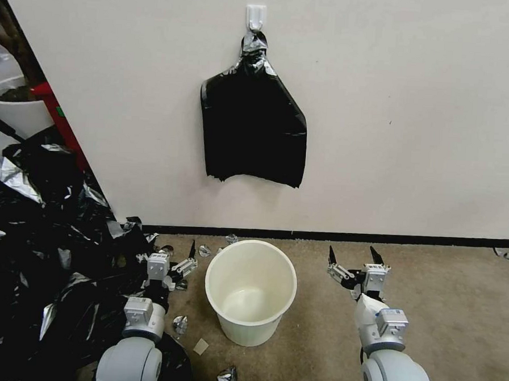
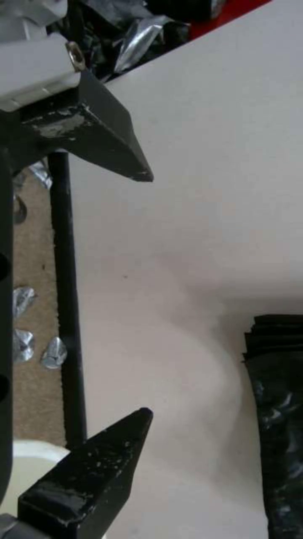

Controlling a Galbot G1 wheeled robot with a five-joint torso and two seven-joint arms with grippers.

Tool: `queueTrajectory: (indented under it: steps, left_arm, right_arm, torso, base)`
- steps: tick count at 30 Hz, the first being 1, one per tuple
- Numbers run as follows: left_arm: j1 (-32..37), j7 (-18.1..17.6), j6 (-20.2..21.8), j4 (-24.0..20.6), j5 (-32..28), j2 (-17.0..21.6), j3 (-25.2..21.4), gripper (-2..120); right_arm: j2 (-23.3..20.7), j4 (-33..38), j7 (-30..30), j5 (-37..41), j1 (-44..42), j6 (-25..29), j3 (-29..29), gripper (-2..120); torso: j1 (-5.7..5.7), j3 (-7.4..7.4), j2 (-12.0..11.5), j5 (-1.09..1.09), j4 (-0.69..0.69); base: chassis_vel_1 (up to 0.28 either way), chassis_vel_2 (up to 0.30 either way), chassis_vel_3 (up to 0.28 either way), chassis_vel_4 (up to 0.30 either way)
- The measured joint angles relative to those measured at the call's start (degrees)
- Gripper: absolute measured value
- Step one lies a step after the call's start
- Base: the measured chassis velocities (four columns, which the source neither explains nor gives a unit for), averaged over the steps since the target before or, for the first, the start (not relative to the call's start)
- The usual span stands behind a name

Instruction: Place a trash bag onto the trash bin.

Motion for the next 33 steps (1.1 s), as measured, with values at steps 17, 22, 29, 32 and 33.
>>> queueTrajectory:
  steps: [17, 22, 29, 32, 33]
  left_arm:
    - [0.0, 0.0, 0.0, 0.0, 0.0, 0.0, 0.0, 100]
    - [0.0, 0.0, 0.0, 0.0, 0.0, 0.0, 0.0, 100]
    - [0.1, -0.5, -0.2, 0.0, -0.2, 0.0, 0.3, 100]
    - [0.4, -1.8, -0.7, -0.4, -0.9, 0.0, 0.7, 100]
    - [0.7, -3.4, -1.5, -0.9, -1.7, -0.1, 1.3, 100]
  right_arm:
    - [0.0, 0.0, 0.0, 0.0, 0.0, 0.0, 0.0, 100]
    - [0.0, 0.0, 0.0, 0.0, 0.0, 0.0, 0.0, 100]
    - [-0.3, 0.8, 1.7, 0.3, -0.9, 1.3, 0.0, 100]
    - [-1.2, 3.1, 6.3, 1.1, -3.6, 5.3, 0.3, 100]
    - [-1.5, 4.1, 8.3, 1.5, -4.7, 7.0, 0.4, 100]
  torso:
    - [0.00, 0.00, 0.0, 0.00, 0.00]
    - [0.00, 0.00, 0.0, 0.00, 0.00]
    - [0.00, 0.00, 0.0, 0.01, 0.01]
    - [0.00, 0.00, 0.0, 0.01, 0.00]
    - [0.00, 0.00, 0.0, 0.00, 0.00]
  base:
    - [0.000, 0.000, 0.000, 0.000]
    - [0.000, 0.000, 0.000, 0.000]
    - [0.000, 0.000, 0.000, 0.000]
    - [0.000, 0.000, 0.000, 0.000]
    - [0.000, 0.000, 0.000, 0.000]
